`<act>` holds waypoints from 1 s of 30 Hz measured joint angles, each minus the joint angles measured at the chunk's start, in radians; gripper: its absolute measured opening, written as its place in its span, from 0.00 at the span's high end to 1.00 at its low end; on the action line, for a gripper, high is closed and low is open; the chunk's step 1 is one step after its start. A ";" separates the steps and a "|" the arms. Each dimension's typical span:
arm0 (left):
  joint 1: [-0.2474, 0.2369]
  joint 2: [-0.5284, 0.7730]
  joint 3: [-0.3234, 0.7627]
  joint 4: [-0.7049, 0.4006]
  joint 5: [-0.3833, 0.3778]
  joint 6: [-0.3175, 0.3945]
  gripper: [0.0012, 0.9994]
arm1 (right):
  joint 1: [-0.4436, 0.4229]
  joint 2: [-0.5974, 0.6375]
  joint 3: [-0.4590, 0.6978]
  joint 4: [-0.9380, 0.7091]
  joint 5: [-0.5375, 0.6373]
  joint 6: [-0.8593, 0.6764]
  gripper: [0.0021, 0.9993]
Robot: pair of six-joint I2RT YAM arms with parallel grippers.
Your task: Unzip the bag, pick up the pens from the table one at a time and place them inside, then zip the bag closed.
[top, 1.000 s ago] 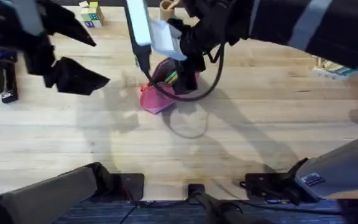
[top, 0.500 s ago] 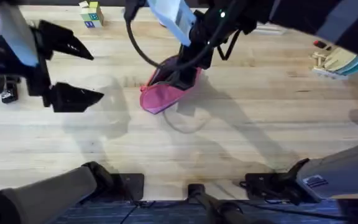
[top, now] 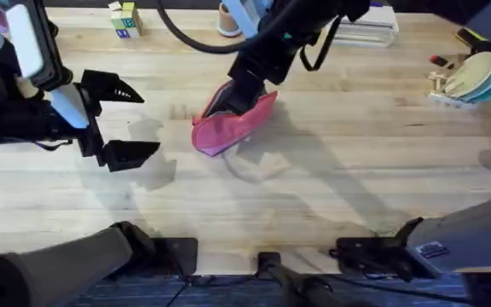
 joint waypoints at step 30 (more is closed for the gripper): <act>0.010 0.249 -0.004 0.007 0.095 0.002 0.01 | 0.131 0.000 0.016 0.008 -0.001 0.130 0.00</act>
